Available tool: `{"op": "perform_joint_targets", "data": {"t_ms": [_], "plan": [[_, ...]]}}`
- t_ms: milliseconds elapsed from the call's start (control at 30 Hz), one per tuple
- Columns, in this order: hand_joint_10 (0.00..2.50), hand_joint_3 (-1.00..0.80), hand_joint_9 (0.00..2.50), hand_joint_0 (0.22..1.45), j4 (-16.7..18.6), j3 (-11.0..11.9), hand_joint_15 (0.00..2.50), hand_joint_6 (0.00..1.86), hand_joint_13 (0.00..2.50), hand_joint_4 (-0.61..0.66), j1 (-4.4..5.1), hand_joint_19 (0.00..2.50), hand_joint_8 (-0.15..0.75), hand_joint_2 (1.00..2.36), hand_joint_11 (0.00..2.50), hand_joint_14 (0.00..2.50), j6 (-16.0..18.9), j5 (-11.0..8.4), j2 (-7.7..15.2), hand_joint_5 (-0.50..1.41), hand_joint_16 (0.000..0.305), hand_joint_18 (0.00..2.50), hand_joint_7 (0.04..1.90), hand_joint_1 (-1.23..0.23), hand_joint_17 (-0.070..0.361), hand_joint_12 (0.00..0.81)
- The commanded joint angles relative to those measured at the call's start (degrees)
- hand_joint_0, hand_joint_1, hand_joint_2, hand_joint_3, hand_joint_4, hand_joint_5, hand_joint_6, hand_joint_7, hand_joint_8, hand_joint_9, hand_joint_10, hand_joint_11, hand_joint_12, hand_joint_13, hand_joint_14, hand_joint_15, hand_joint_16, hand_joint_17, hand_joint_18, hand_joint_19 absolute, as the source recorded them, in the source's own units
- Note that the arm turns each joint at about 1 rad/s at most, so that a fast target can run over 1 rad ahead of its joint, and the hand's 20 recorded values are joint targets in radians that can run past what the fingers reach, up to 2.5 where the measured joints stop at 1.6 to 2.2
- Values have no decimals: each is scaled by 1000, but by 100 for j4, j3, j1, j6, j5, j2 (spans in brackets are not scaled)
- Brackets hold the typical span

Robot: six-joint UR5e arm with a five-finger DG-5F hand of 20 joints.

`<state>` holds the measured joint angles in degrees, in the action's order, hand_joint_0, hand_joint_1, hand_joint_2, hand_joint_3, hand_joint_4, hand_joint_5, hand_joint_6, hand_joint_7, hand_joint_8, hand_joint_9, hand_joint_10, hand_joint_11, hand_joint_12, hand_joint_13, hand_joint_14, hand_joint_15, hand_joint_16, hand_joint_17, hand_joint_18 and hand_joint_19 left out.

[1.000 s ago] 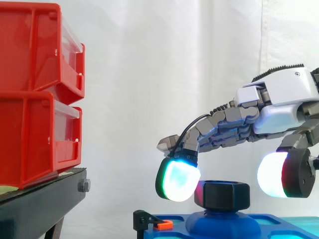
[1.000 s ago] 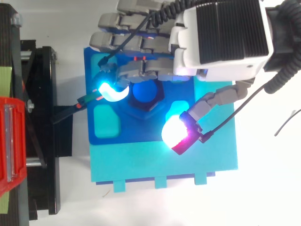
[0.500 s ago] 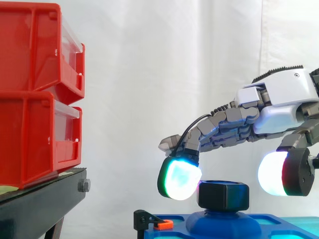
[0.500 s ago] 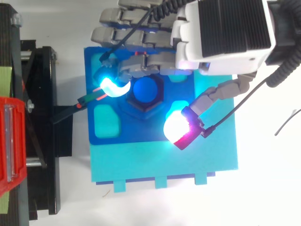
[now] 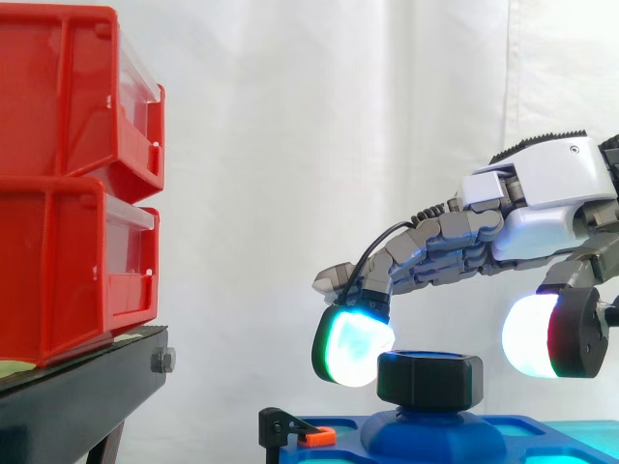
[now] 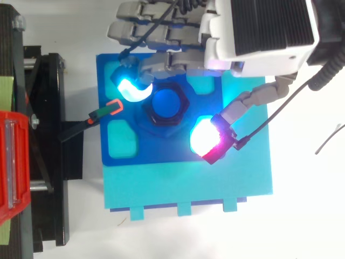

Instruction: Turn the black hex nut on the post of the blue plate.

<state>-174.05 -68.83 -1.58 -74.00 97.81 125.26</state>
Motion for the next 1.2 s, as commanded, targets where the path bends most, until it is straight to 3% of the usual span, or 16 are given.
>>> {"op": "perform_joint_targets", "data": {"t_ms": [0,1167], "plan": [[0,-500,0,318,3,1,0,502,0,186,-18,41,202,1000,0,0,0,36,-1,-281,55,16,725,-614,125,366],[0,-500,0,324,-191,36,0,502,26,193,-124,26,207,1000,0,0,-97,203,-54,-275,55,94,712,-635,123,366]]}}
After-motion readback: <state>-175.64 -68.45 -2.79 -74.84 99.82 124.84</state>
